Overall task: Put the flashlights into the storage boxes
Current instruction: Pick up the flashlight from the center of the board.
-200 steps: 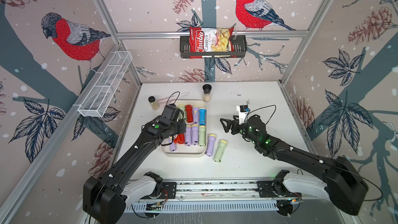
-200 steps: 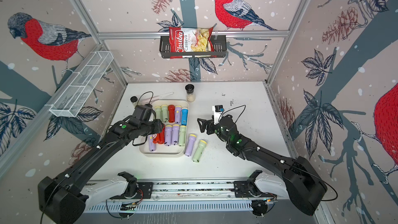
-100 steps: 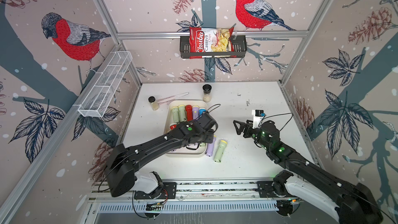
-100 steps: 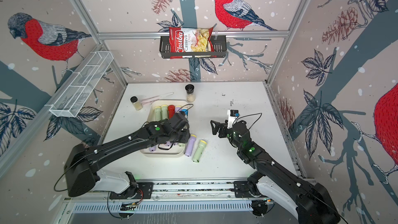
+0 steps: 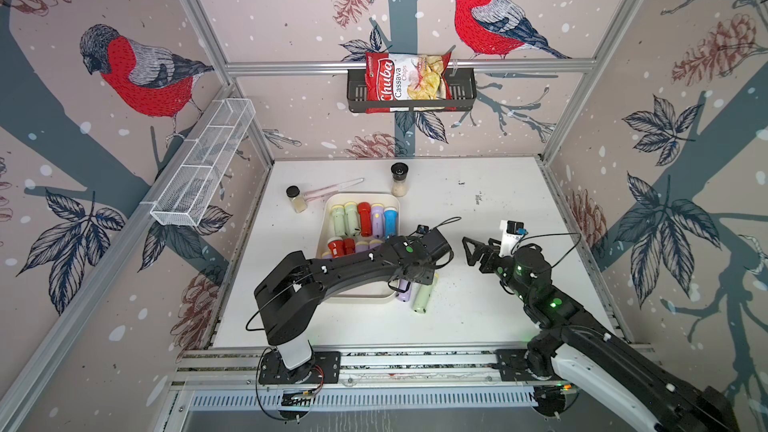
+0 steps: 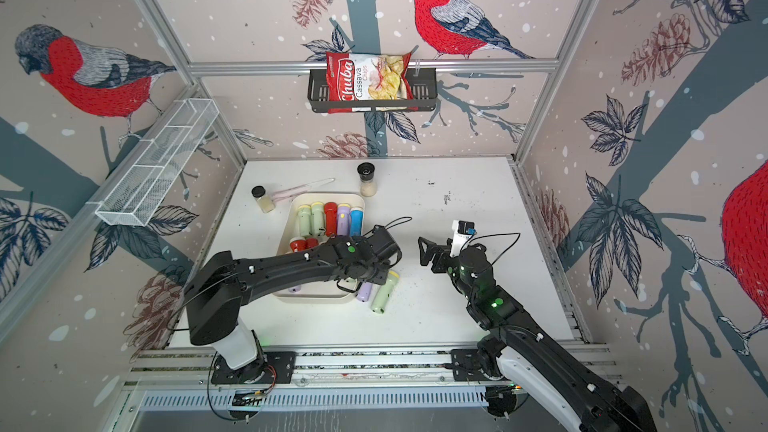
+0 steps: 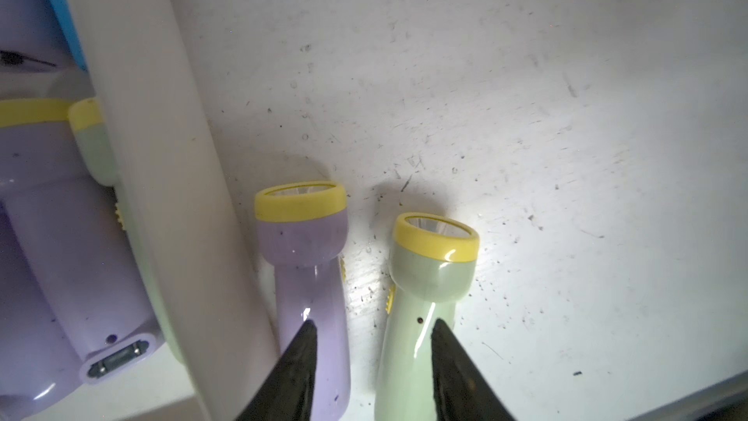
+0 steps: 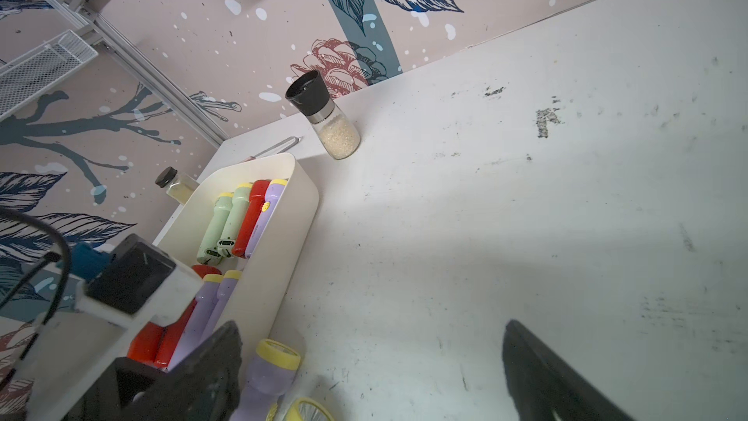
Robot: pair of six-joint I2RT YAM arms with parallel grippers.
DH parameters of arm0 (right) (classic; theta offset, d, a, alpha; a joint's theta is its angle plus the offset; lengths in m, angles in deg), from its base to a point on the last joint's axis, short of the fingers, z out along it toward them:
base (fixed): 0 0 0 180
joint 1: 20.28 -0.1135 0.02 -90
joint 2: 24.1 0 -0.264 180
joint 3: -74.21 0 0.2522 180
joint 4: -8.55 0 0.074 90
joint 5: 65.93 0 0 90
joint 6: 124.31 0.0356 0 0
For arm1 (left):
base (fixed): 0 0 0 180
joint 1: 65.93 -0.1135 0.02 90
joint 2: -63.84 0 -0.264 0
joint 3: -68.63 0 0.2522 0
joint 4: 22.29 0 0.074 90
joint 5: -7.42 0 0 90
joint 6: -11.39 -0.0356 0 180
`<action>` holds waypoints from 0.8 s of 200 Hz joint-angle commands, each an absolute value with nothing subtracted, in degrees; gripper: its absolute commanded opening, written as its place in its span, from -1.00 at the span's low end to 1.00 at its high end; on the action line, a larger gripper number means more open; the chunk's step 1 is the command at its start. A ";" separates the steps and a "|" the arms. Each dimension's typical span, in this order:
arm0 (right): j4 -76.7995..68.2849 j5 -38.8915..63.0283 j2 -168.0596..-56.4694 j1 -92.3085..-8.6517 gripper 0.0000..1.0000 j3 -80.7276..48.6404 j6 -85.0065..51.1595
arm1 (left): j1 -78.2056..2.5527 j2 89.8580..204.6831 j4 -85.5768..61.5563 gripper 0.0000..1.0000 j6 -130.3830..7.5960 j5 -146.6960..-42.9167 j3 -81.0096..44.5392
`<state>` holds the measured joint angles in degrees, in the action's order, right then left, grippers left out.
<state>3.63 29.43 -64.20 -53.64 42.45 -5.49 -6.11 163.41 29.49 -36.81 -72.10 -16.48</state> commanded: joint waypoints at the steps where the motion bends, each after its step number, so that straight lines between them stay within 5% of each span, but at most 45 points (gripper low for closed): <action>1: 3.76 30.00 -64.03 -53.51 0.99 42.60 -5.48 | -5.99 165.14 32.73 -0.05 -35.79 -70.45 -17.35; 160: 5.52 29.39 -64.00 -53.33 0.99 42.78 -5.87 | -5.90 169.61 29.15 0.07 -35.55 -75.39 -15.89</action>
